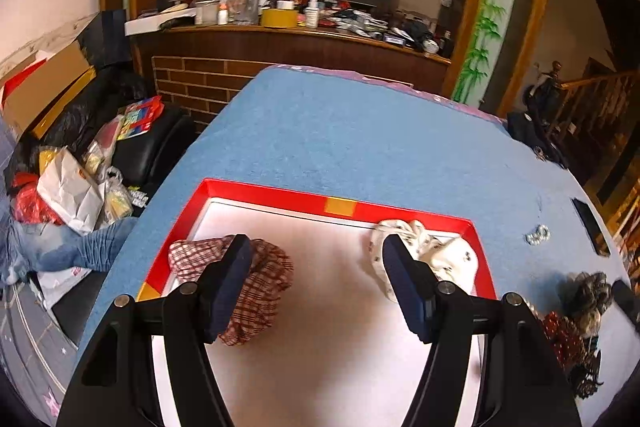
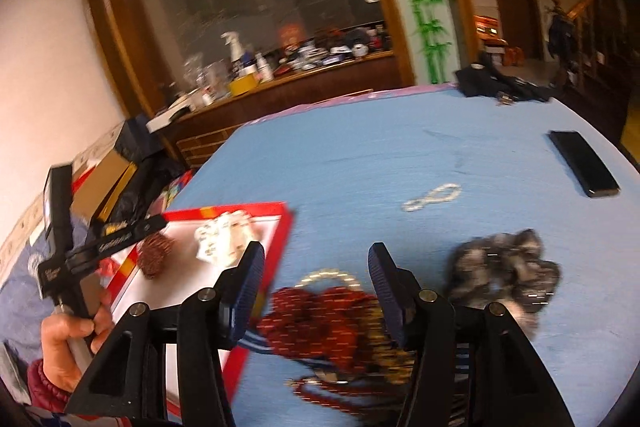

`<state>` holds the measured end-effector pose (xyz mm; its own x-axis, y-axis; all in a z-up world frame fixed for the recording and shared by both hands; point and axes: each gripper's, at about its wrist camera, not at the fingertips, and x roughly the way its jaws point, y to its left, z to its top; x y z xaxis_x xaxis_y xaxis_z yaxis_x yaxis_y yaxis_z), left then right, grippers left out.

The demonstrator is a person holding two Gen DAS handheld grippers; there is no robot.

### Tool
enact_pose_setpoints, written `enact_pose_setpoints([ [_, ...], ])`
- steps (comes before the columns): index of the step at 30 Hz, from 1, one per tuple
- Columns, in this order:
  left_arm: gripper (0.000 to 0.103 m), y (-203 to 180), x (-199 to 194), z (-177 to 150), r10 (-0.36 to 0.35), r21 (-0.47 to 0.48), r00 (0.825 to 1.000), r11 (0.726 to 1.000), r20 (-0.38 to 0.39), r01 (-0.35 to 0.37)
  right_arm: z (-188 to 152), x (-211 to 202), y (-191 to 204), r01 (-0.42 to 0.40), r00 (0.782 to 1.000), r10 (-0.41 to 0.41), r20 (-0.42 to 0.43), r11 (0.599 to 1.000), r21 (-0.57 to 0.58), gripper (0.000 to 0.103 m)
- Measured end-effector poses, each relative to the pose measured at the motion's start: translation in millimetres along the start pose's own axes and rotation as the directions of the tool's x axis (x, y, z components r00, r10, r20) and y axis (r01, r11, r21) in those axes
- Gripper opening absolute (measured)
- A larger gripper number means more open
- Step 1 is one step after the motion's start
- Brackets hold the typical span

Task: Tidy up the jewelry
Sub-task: 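Grasp the red polka-dot scrunchie with the left gripper while the right grasps the black sheer scrunchie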

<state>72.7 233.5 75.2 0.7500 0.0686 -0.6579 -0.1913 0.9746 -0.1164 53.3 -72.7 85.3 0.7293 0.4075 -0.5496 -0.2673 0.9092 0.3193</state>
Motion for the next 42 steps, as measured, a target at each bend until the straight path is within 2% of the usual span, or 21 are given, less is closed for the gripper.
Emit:
enact_pose_setpoints([
  [4, 0.067, -17, -2, -5, -0.036, 0.060, 0.999, 0.998, -0.006, 0.036, 7, -13, -33, 0.050, 0.998, -0.051, 0.035, 0.998, 0.047, 0.060],
  [8, 0.066, -43, -9, -15, -0.112, 0.147, 0.993, 0.982, -0.031, 0.116, 9, -31, -74, 0.115, 0.990, -0.123, 0.072, 0.987, 0.114, 0.066],
  [10, 0.066, -63, -14, -20, -0.176, 0.189, 0.983, 0.965, -0.059, 0.184, 8, -38, -94, 0.149, 0.983, -0.162, 0.083, 0.978, 0.149, 0.067],
  [11, 0.066, -74, -14, -24, -0.224, 0.204, 0.970, 0.949, -0.094, 0.239, 7, -39, -106, 0.167, 0.980, -0.183, 0.081, 0.970, 0.174, 0.067],
  [13, 0.067, -100, -16, -35, -0.316, 0.217, 0.933, 0.912, -0.174, 0.349, 5, -43, -129, 0.179, 0.977, -0.201, 0.073, 0.956, 0.232, 0.067],
  [15, 0.066, -123, -16, -45, -0.355, 0.241, 0.905, 0.880, -0.235, 0.408, 5, -44, -146, 0.173, 0.978, -0.198, 0.060, 0.942, 0.288, 0.067],
  [16, 0.066, -139, -17, -52, -0.354, 0.281, 0.899, 0.862, -0.259, 0.421, 4, -44, -152, 0.167, 0.980, -0.193, 0.055, 0.936, 0.312, 0.067],
  [19, 0.066, -167, -16, -67, -0.310, 0.369, 0.908, 0.838, -0.283, 0.401, 4, -48, -162, 0.134, 0.985, -0.165, 0.058, 0.925, 0.355, 0.067],
  [22, 0.066, -181, -1, -73, -0.262, 0.391, 0.910, 0.839, -0.320, 0.379, 2, -49, -158, 0.123, 0.987, -0.152, 0.059, 0.930, 0.348, 0.067],
  [24, 0.066, -185, 13, -73, -0.232, 0.380, 0.910, 0.852, -0.344, 0.361, 1, -50, -156, 0.113, 0.988, -0.142, 0.060, 0.934, 0.339, 0.067],
  [27, 0.065, -192, 29, -70, -0.234, 0.359, 0.900, 0.857, -0.368, 0.369, 0, -48, -152, 0.102, 0.991, -0.126, 0.054, 0.941, 0.323, 0.069],
  [28, 0.058, -194, 31, -70, -0.236, 0.358, 0.900, 0.857, -0.366, 0.370, 0, -47, -150, 0.100, 0.991, -0.122, 0.050, 0.943, 0.317, 0.069],
  [29, 0.043, -197, 32, -68, -0.236, 0.358, 0.905, 0.860, -0.354, 0.365, 0, -46, -149, 0.098, 0.992, -0.118, 0.045, 0.945, 0.311, 0.070],
  [30, 0.037, -198, 33, -69, -0.239, 0.352, 0.902, 0.860, -0.361, 0.369, -1, -44, -148, 0.098, 0.992, -0.116, 0.041, 0.946, 0.308, 0.072],
  [32, 0.014, -199, 40, -69, -0.244, 0.320, 0.889, 0.869, -0.388, 0.378, -2, -40, -147, 0.098, 0.994, -0.110, 0.023, 0.948, 0.302, 0.076],
  [34, 0.013, -199, 38, -69, -0.246, 0.320, 0.896, 0.872, -0.369, 0.371, -3, -32, -145, 0.100, 0.995, -0.103, -0.006, 0.951, 0.292, 0.077],
  [38, 0.012, -182, 20, -57, -0.344, 0.251, 0.896, 0.875, -0.281, 0.414, -7, -17, -138, 0.128, 0.991, -0.115, -0.068, 0.959, 0.252, 0.078],
  [42, 0.012, -170, 3, -46, -0.377, 0.234, 0.909, 0.881, -0.178, 0.411, -13, 0, -133, 0.165, 0.982, -0.141, -0.126, 0.964, 0.207, 0.077],
])
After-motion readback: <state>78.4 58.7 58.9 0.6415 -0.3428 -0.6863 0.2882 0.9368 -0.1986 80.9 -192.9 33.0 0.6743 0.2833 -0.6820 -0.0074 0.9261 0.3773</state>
